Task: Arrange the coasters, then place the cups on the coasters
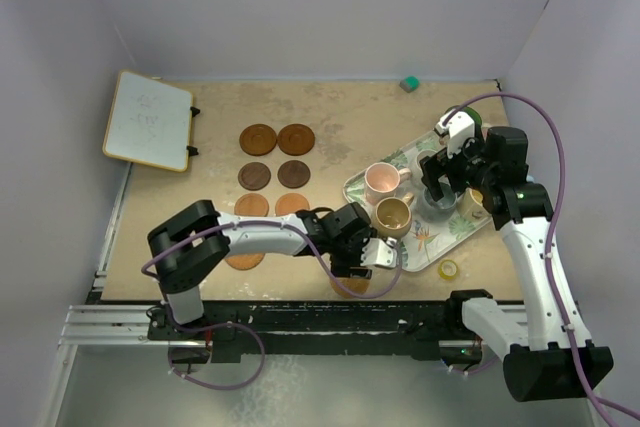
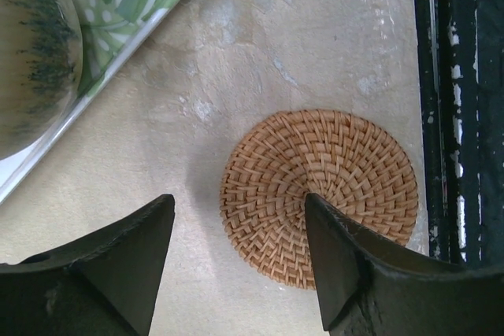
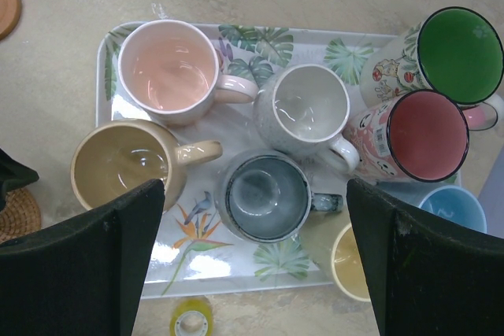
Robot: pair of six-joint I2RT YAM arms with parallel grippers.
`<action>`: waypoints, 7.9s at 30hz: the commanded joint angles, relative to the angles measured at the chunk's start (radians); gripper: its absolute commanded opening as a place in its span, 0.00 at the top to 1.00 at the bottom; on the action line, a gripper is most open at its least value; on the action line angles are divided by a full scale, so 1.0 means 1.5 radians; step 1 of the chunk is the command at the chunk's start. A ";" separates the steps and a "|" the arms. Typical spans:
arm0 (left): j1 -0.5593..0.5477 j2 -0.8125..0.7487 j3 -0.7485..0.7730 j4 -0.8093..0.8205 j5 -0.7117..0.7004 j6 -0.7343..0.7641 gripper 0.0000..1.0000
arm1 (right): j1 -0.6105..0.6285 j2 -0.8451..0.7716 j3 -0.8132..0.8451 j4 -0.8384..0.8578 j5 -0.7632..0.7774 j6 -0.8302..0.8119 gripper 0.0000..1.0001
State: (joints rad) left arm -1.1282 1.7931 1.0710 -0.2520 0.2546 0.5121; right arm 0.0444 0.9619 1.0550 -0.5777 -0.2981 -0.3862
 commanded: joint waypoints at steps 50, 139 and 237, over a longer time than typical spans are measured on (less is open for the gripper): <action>0.183 -0.197 -0.194 -0.138 -0.206 0.194 0.39 | -0.004 -0.010 0.005 0.007 -0.014 -0.008 0.00; 0.641 -0.498 -0.069 -0.086 0.035 -0.104 0.05 | 0.197 0.678 0.454 -0.245 0.015 -0.323 0.37; 0.347 0.144 0.476 -0.093 -0.155 -0.681 0.51 | 0.327 0.501 0.378 0.073 0.475 0.648 1.00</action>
State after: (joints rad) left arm -0.6029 1.9831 1.7145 -0.3904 0.0158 -0.4744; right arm 0.5255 1.7966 1.5688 -0.5232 0.3809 0.5472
